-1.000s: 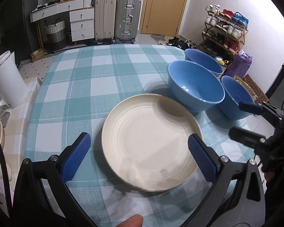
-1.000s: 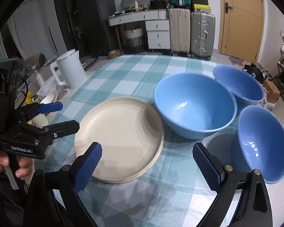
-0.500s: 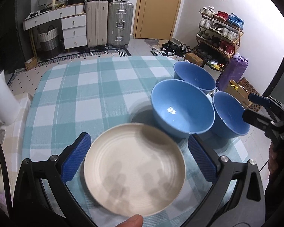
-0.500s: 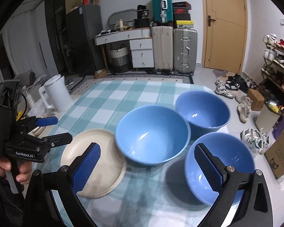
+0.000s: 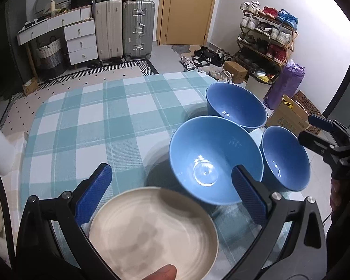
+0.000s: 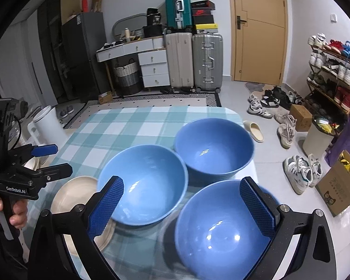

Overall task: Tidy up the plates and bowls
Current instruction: 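Move both tools toward the light-blue bowls, then close the left tool on a blue bowl rim while the right tool grips another bowl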

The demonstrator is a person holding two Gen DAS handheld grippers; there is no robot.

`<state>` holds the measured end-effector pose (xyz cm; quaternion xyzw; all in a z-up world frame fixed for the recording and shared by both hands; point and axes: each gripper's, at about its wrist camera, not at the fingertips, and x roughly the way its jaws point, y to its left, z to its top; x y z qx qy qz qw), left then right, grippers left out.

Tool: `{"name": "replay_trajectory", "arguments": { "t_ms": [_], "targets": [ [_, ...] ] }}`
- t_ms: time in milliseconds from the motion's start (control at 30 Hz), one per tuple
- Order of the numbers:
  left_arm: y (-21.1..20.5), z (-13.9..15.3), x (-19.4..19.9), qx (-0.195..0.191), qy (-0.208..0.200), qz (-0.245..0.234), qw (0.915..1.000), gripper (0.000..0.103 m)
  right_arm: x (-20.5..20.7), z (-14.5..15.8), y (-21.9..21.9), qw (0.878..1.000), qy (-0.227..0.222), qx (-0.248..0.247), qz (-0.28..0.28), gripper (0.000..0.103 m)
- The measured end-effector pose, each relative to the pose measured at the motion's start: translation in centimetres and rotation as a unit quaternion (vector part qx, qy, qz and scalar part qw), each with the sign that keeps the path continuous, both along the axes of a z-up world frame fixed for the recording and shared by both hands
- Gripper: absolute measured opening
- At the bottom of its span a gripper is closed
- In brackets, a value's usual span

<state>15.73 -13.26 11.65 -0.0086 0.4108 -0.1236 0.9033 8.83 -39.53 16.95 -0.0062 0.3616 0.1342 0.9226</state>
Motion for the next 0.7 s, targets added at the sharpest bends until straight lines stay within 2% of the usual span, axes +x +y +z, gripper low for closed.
{"name": "replay_trajectory", "arguments": {
  "t_ms": [367,700],
  "targets": [
    [-3.0,0.1,6.2,-0.001,0.014,-0.023,0.9996,0.102,4.0,0.4,-5.0,0.998,0.011,0.002,-0.063,0.102],
    [-7.0,-0.5,13.3,0.011,0.039,-0.038,0.9985,0.102,8.9,-0.9,-8.9,0.995,0.051,0.006,-0.091,0.102]
  ]
}}
